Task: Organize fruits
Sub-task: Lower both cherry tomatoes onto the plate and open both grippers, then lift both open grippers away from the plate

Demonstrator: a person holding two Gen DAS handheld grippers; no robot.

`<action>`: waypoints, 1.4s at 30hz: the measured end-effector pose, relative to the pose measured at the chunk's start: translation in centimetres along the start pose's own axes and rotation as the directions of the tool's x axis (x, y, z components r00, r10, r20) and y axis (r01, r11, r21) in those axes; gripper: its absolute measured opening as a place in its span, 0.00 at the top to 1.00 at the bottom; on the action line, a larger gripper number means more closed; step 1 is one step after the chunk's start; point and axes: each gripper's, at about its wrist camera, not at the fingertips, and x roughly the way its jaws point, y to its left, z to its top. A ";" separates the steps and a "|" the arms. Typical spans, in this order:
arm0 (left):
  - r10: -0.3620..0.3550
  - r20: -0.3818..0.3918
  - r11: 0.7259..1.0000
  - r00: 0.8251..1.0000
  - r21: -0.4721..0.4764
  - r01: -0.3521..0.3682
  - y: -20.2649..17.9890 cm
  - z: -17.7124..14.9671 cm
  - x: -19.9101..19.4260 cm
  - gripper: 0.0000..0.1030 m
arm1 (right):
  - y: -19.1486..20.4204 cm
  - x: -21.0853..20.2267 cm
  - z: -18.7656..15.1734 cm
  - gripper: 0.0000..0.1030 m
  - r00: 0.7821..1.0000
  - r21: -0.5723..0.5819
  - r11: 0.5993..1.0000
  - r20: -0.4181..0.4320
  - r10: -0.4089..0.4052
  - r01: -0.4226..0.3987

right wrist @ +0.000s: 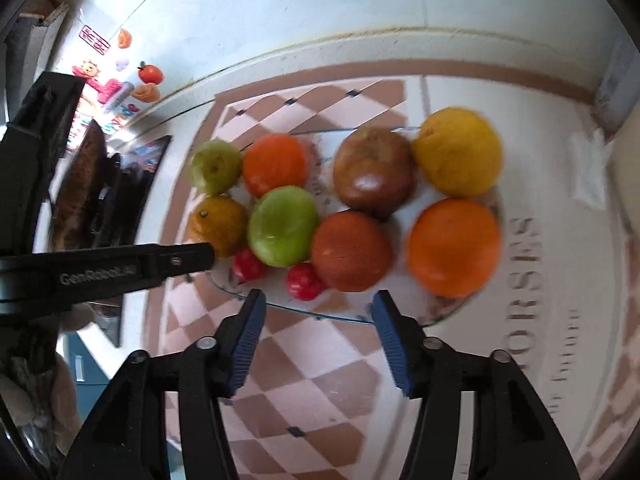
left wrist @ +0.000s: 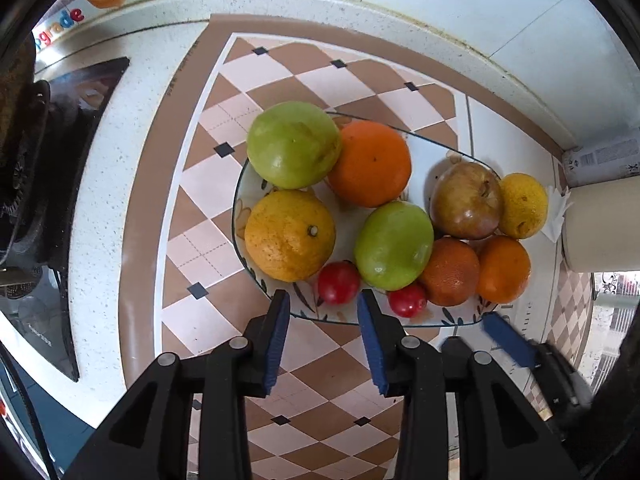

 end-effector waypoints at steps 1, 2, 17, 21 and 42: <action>0.014 0.012 1.000 1.000 0.003 -0.014 0.0 -0.1 -0.3 0.66 | -0.3 -0.5 0.0 0.22 1.000 -0.004 1.000 0.010 -0.028 0.028; 0.031 0.027 0.999 0.999 0.009 -0.031 0.0 -0.3 -0.7 0.60 | -0.5 -1.0 0.0 0.19 0.998 -0.010 0.998 0.019 -0.057 0.057; 0.173 0.231 0.980 0.957 0.052 -0.190 -0.9 -5.0 -5.7 0.04 | -1.9 -6.5 -1.4 0.09 0.979 0.010 0.984 0.097 -0.180 0.180; 0.179 0.294 0.977 0.939 0.060 -0.205 -1.3 -6.8 -7.9 0.04 | -0.9 -9.0 -2.8 0.09 0.972 0.008 0.981 0.138 -0.191 0.192; 0.070 0.546 0.975 0.835 0.141 -0.174 0.9 -23.5 -20.8 0.04 | 6.7 -26.5 -18.8 0.04 0.898 0.060 0.976 0.383 -0.218 0.211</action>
